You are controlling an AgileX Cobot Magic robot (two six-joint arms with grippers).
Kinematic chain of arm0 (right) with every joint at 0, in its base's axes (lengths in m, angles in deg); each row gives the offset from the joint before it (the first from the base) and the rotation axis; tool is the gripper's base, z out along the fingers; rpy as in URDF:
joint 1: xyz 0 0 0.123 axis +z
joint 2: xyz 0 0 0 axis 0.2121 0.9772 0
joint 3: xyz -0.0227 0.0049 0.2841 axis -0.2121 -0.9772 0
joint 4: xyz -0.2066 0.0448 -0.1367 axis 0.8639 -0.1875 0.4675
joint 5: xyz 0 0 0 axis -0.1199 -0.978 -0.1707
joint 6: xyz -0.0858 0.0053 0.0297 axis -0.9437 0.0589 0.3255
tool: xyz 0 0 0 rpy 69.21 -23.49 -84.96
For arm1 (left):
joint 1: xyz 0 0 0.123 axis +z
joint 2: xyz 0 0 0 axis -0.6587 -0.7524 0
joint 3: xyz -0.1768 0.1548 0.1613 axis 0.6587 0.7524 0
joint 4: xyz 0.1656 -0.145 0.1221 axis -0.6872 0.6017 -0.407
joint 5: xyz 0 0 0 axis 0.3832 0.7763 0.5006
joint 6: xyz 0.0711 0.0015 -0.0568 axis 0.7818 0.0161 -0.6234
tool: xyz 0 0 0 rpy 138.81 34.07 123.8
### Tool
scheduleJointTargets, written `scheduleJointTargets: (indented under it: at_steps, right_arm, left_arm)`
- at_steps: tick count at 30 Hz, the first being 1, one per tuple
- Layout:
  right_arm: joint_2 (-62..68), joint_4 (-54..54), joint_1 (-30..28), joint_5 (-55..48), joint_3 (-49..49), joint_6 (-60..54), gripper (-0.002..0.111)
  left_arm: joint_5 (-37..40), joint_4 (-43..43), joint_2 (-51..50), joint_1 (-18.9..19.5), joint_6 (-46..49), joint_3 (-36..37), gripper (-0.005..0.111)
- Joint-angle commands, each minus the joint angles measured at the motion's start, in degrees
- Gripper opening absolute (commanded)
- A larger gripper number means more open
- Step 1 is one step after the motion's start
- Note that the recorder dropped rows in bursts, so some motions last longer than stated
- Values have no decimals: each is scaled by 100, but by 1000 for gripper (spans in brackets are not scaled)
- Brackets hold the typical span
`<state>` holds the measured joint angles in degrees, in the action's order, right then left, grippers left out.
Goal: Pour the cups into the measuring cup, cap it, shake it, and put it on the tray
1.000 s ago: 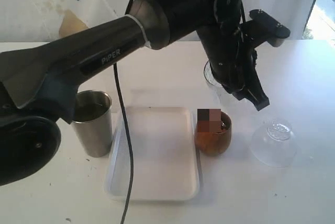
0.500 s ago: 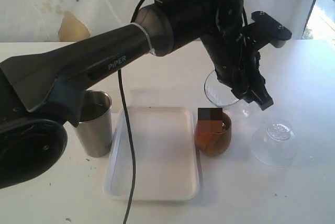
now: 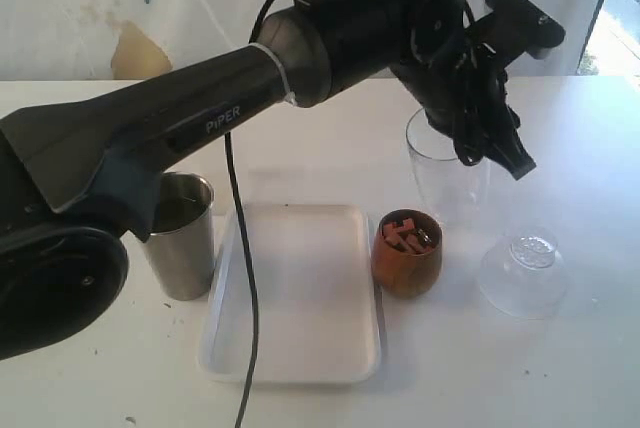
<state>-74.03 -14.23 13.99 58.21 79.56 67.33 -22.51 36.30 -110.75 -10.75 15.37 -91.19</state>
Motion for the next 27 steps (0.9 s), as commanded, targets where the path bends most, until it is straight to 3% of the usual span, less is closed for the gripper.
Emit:
scheduleJointTargets:
  at_steps: [1, 8, 14, 24, 25, 27]
  right_arm:
    - [31, -5, -6, 24, 2, 21, 61]
    - [31, -5, -6, 2, 2, 21, 61]
    - [31, -5, -6, 2, 2, 21, 61]
    - [31, -5, -6, 2, 2, 21, 61]
    - [31, -5, -6, 2, 2, 21, 61]
    - [31, -5, -6, 2, 2, 21, 61]
  left_arm:
    - [-496, -32, 78, -1, -50, -45, 40]
    - [-622, 11, 5, -1, -61, -45, 40]
    - [115, -436, 423, -1, -51, -45, 40]
    - [449, -892, 837, -1, -236, -49, 40]
    - [517, -1007, 837, -1, -351, -49, 39]
    - [807, -1317, 850, -1, -583, -49, 25]
